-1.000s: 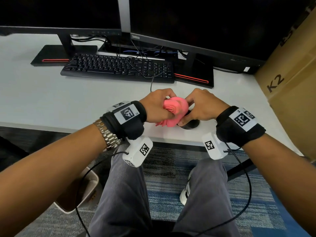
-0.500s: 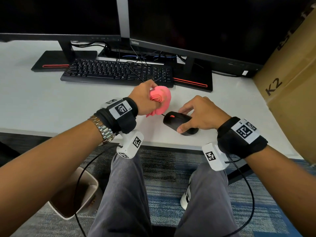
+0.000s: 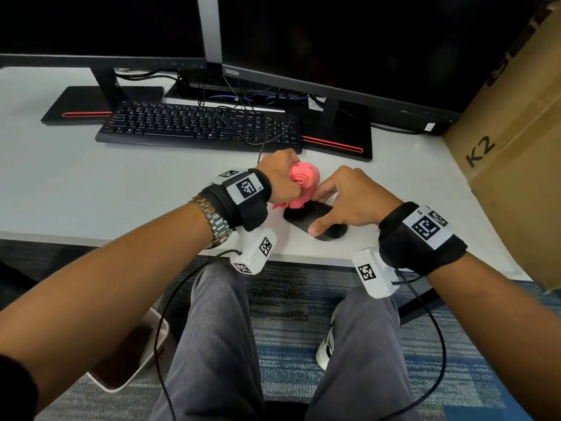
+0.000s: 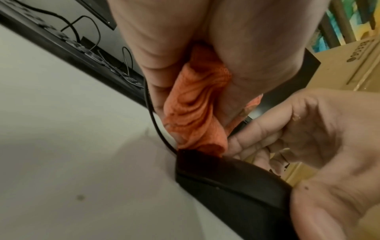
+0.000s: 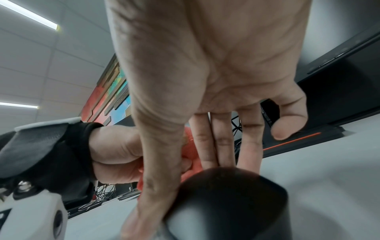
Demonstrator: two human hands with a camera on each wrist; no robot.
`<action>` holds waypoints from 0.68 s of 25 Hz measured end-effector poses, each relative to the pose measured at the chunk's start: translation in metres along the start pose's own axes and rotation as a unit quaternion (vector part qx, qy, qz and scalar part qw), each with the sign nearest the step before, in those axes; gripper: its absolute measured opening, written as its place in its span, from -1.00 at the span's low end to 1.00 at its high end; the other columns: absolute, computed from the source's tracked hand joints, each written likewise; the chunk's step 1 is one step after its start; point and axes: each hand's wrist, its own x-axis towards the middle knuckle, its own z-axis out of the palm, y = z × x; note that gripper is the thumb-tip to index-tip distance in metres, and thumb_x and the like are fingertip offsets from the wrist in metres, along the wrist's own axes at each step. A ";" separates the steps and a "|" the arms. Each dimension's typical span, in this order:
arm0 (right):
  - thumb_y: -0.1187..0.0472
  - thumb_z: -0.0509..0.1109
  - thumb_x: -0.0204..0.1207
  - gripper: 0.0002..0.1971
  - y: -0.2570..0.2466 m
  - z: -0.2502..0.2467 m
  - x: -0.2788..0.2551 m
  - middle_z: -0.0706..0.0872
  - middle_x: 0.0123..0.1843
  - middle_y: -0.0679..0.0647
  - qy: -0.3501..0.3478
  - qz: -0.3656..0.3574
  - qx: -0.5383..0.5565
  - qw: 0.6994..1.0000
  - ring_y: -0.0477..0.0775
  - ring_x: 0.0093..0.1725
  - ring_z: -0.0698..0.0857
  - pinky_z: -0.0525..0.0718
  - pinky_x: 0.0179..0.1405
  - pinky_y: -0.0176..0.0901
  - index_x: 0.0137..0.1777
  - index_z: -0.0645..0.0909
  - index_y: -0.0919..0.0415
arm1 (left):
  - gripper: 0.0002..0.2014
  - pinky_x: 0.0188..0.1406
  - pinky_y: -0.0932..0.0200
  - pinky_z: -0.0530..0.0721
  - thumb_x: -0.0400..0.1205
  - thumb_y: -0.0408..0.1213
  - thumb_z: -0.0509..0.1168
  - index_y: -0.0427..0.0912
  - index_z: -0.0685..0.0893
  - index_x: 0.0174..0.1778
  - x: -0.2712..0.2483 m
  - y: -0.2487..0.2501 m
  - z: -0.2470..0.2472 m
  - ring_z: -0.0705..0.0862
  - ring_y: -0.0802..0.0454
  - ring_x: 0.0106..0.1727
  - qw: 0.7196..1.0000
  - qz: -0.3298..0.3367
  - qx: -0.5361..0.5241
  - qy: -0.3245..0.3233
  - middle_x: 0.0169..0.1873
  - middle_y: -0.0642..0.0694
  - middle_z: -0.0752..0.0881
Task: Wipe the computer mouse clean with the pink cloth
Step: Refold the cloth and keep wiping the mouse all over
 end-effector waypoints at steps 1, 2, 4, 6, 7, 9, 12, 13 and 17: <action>-0.14 0.79 0.02 -0.32 0.001 0.000 0.001 0.86 0.10 -0.04 0.000 0.001 0.002 1.000 -0.01 0.15 0.75 0.73 0.22 -0.02 0.18 0.83 0.08 | -0.49 -0.48 0.25 0.53 0.45 -0.32 0.40 -0.12 0.49 0.35 0.001 0.000 -0.001 0.65 -0.05 -0.14 1.000 -0.005 -0.002 -0.005 -0.04 -0.10 0.60; -0.13 0.79 0.02 -0.33 0.002 0.001 0.001 0.86 0.10 -0.04 -0.001 0.001 0.008 1.000 -0.03 0.15 0.76 0.74 0.20 -0.04 0.17 0.84 0.09 | -0.48 -0.45 0.24 0.54 0.45 -0.30 0.42 -0.12 0.50 0.35 0.002 -0.001 -0.003 0.64 -0.06 -0.11 1.000 -0.010 -0.013 -0.012 -0.02 -0.11 0.60; -0.12 0.80 0.01 -0.34 0.003 0.001 0.001 0.86 0.09 -0.05 -0.002 0.000 0.021 1.000 -0.04 0.14 0.76 0.74 0.17 -0.07 0.15 0.84 0.10 | -0.48 -0.30 0.11 0.68 0.38 -0.27 0.49 -0.12 0.55 0.27 0.002 -0.005 -0.005 0.66 -0.09 -0.10 0.997 -0.021 -0.073 -0.026 -0.02 -0.16 0.67; -0.12 0.80 0.03 -0.33 0.002 0.001 0.000 0.85 0.11 -0.04 -0.003 -0.001 0.023 1.000 -0.03 0.12 0.74 0.72 0.16 -0.07 0.17 0.83 0.10 | -0.52 -0.02 -0.13 0.75 0.24 -0.26 0.55 -0.13 0.61 0.07 -0.002 -0.010 -0.008 0.69 -0.12 -0.06 0.986 -0.028 -0.162 -0.026 -0.07 -0.17 0.71; -0.13 0.79 0.05 -0.34 0.002 0.001 0.000 0.85 0.11 -0.04 0.000 0.001 0.020 1.000 -0.04 0.10 0.73 0.72 0.17 -0.04 0.18 0.83 0.10 | -0.57 0.07 -0.18 0.73 0.22 -0.29 0.55 -0.12 0.61 -0.02 -0.004 -0.013 -0.008 0.70 -0.13 -0.05 0.979 -0.029 -0.202 -0.020 -0.10 -0.16 0.71; -0.25 0.74 0.04 -0.32 0.000 0.003 -0.001 0.86 0.09 -0.06 0.018 0.007 0.020 1.000 -0.06 0.03 0.70 0.71 0.21 0.06 0.15 0.84 0.07 | -0.65 0.07 -0.15 0.71 0.30 -0.40 0.56 -0.12 0.58 -0.09 -0.007 -0.017 -0.011 0.69 -0.13 -0.04 0.965 -0.026 -0.260 -0.005 -0.13 -0.16 0.70; -0.55 0.52 -0.13 -0.18 -0.002 0.010 -0.001 0.88 -0.03 -0.08 0.062 0.013 0.023 0.998 -0.05 0.00 0.73 0.70 0.20 0.18 -0.01 0.86 0.04 | -0.69 -0.07 -0.03 0.67 0.43 -0.48 0.51 -0.19 0.55 -0.04 -0.016 -0.023 -0.021 0.66 -0.10 -0.08 0.949 -0.021 -0.312 0.032 -0.15 -0.15 0.66; -0.62 0.46 -0.16 -0.15 -0.001 0.013 0.000 0.87 -0.08 -0.07 0.078 0.021 0.020 0.997 -0.01 0.02 0.73 0.69 0.19 0.20 -0.07 0.86 0.06 | -0.68 -0.08 -0.04 0.67 0.44 -0.47 0.51 -0.21 0.55 0.01 -0.019 -0.026 -0.025 0.66 -0.10 -0.08 0.944 -0.020 -0.325 0.041 -0.14 -0.15 0.66; -0.65 0.36 0.11 -0.21 -0.006 0.020 0.007 0.76 -0.23 0.07 0.117 0.082 -0.051 0.988 0.18 -0.01 0.67 0.65 0.12 0.15 -0.29 0.71 0.17 | -0.64 0.01 -0.12 0.73 0.45 -0.38 0.54 -0.21 0.57 0.09 -0.030 -0.038 -0.037 0.71 -0.12 -0.04 0.940 -0.027 -0.336 0.061 -0.07 -0.16 0.70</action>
